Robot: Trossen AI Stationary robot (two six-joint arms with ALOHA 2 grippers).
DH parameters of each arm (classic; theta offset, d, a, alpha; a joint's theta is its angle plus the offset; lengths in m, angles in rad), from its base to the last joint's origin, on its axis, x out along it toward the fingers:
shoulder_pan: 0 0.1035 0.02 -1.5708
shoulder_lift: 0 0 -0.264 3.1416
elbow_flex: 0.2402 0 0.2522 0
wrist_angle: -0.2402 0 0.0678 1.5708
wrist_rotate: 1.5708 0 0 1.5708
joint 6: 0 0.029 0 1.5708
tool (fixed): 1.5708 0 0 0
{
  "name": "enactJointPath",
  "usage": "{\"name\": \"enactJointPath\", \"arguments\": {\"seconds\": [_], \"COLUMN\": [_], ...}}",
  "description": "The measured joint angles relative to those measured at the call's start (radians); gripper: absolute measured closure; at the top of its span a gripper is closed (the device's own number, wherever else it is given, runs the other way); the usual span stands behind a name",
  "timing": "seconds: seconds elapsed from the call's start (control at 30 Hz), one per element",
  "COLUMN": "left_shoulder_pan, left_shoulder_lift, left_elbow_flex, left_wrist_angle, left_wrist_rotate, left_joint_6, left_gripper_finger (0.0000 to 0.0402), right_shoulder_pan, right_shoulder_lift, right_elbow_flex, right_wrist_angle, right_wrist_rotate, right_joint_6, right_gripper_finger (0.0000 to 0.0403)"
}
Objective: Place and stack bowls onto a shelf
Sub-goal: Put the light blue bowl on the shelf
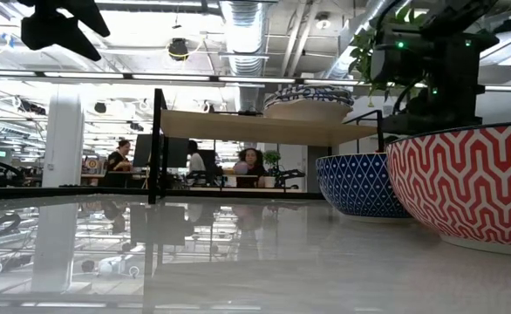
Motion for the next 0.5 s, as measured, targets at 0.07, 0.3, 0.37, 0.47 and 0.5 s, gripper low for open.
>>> {"name": "enactJointPath", "arguments": {"seconds": [0.07,0.3,0.37,0.47,0.5], "left_shoulder_pan": [0.000,0.000,0.000,0.000,0.000], "left_shoulder_lift": [0.000,0.000,0.000,0.000,0.000], "left_elbow_flex": [0.000,0.000,0.000,0.000,0.000], "left_wrist_angle": [0.000,0.000,0.000,-0.002,-0.002], "left_wrist_rotate": [-0.005,-0.008,-0.001,0.012,0.016], "left_joint_6": [-0.002,-0.004,-0.015,-0.026,-0.026], "left_gripper_finger": [0.0169,0.0169,0.0169,0.0169,0.0169], "right_shoulder_pan": [-0.002,-0.023,-0.031,-0.036,-0.037], "right_shoulder_lift": [0.000,-0.001,-0.008,-0.014,-0.021], "right_elbow_flex": [0.000,0.006,0.018,0.056,0.075], "right_wrist_angle": [0.009,0.019,0.004,-0.012,-0.016], "right_wrist_rotate": [-0.001,-0.002,-0.002,0.000,0.000], "right_joint_6": [-0.001,0.002,-0.002,-0.009,-0.023], "right_gripper_finger": [0.0344,0.0363,0.0363,0.0363,0.0363]}}
